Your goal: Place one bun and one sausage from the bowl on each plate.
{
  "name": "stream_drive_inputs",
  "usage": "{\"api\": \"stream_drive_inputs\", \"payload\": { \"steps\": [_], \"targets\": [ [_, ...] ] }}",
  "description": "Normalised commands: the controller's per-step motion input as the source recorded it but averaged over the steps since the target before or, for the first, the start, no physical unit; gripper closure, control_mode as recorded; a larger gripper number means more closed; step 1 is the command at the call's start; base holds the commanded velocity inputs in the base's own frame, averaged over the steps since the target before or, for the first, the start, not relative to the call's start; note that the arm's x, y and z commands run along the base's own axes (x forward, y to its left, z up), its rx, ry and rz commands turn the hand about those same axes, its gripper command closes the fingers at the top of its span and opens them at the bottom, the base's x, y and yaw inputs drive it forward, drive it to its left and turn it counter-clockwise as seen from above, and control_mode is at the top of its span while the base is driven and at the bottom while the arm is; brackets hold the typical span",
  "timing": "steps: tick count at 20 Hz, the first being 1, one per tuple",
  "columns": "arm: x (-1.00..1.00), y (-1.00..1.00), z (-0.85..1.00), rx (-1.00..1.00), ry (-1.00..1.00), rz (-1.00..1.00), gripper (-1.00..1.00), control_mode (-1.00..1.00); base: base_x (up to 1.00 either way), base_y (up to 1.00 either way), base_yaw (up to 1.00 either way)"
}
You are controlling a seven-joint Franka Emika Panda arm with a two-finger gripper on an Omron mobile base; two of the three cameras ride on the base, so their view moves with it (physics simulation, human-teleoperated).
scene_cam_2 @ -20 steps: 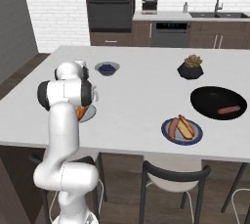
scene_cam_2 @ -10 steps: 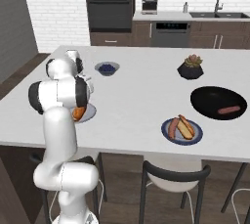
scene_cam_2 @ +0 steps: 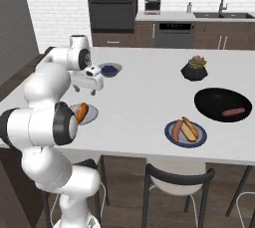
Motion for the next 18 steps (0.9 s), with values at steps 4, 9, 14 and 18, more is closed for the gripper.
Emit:
{"api": "stream_drive_inputs", "payload": {
  "steps": [4, 9, 14, 18],
  "targets": [
    [-1.0, -0.37, 0.89, 0.1, -0.15, 0.0, -1.0, -1.0, 0.0, 0.0, 0.0],
    [-0.8, -0.08, 0.51, 0.02, -0.12, -0.02, -1.0, 1.0, -0.2, -0.03, -0.01],
    [0.0, 0.0, 0.0, 0.0, 0.0, 0.0, -1.0, 1.0, -0.95, -0.83, -0.04],
    [0.0, 0.0, 0.0, 0.0, 0.0, 0.0, -1.0, 1.0, -0.15, -1.0, 0.01]
  ]
}}
